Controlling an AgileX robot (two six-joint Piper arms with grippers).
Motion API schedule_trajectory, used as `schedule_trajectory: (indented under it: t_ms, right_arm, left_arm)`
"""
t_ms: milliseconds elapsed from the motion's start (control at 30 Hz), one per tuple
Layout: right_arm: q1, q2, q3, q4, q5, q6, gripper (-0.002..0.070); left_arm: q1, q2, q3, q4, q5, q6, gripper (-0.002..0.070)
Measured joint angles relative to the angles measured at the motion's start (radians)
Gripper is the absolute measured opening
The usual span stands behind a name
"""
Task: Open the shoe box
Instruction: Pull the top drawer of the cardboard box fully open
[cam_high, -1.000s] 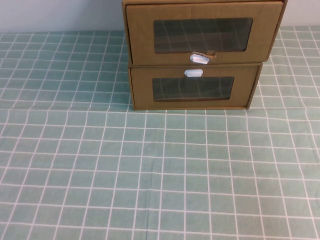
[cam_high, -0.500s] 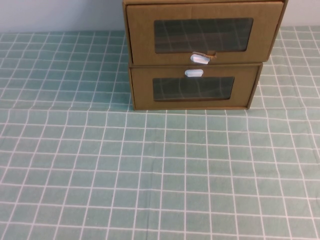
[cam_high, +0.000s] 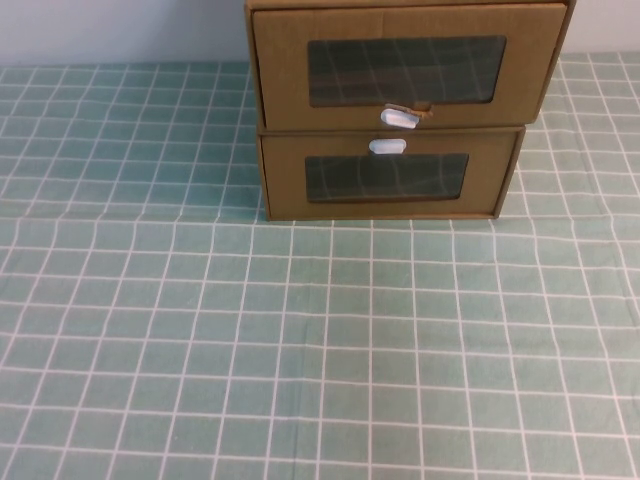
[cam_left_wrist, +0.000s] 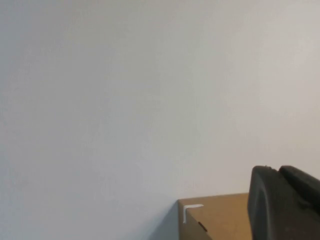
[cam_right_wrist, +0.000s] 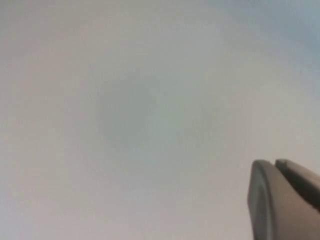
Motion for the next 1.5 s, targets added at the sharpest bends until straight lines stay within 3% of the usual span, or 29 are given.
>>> schedule_trajectory:
  t_ms: [133, 233, 433, 567, 667, 767, 967, 1067, 1167, 1300, 1400, 1500]
  right_arm:
    - [0.000, 0.142, 0.000, -0.088, -0.041, 0.102, -0.0014]
    - [0.002, 0.190, 0.000, -0.329, 0.037, 0.224, -0.0014]
    - [0.057, 0.216, 0.011, -1.107, 0.174, 0.633, -0.0014]
    - [0.072, 0.226, 0.007, -1.588, 0.017, 0.922, -0.0014]
    - [0.079, 0.263, 0.000, -1.710, -0.088, 0.996, -0.0014]
    - [0.081, 0.330, 0.000, -1.748, -0.017, 0.988, -0.0014]
    - [0.081, 0.463, -0.006, -1.730, 0.511, 0.736, -0.0014]
    - [0.079, 0.534, -0.032, -1.603, 0.821, 0.545, -0.0014]
    - [0.071, 0.572, -0.081, -1.217, 0.920, 0.390, -0.0014]
    - [0.088, 0.624, -0.102, -0.604, 0.953, -0.110, -0.0014]
    - [0.144, 0.661, -0.102, -0.341, 0.999, -0.431, -0.0014]
    - [0.206, 0.657, -0.102, -0.220, 1.006, -0.525, -0.0014]
  left_arm:
    - [0.000, 0.062, -0.011, 0.008, -0.004, 0.021, -0.0005]
    - [0.000, 0.117, -0.011, 0.011, -0.007, 0.025, -0.0005]
    - [0.000, 0.267, -0.011, 0.014, -0.071, 0.025, -0.0005]
    - [0.000, 0.407, -0.050, -0.014, -0.073, 0.025, -0.0005]
    - [-0.003, 0.524, -0.147, -0.020, 0.018, 0.025, -0.0005]
    - [-0.028, 0.635, -0.291, -0.024, 0.143, 0.061, -0.0005]
    - [-0.101, 0.794, -0.504, -0.067, 0.314, 0.228, -0.0005]
    - [-0.122, 0.841, -0.555, -0.095, 0.338, 0.298, -0.0005]
    - [-0.138, 0.891, -0.596, -0.154, 0.338, 0.407, -0.0005]
    - [-0.149, 0.997, -0.685, -0.315, 0.352, 0.558, -0.0005]
    - [-0.149, 1.089, -0.779, -0.462, 0.387, 0.639, -0.0005]
    - [-0.149, 1.192, -0.901, -0.574, 0.434, 0.704, -0.0005]
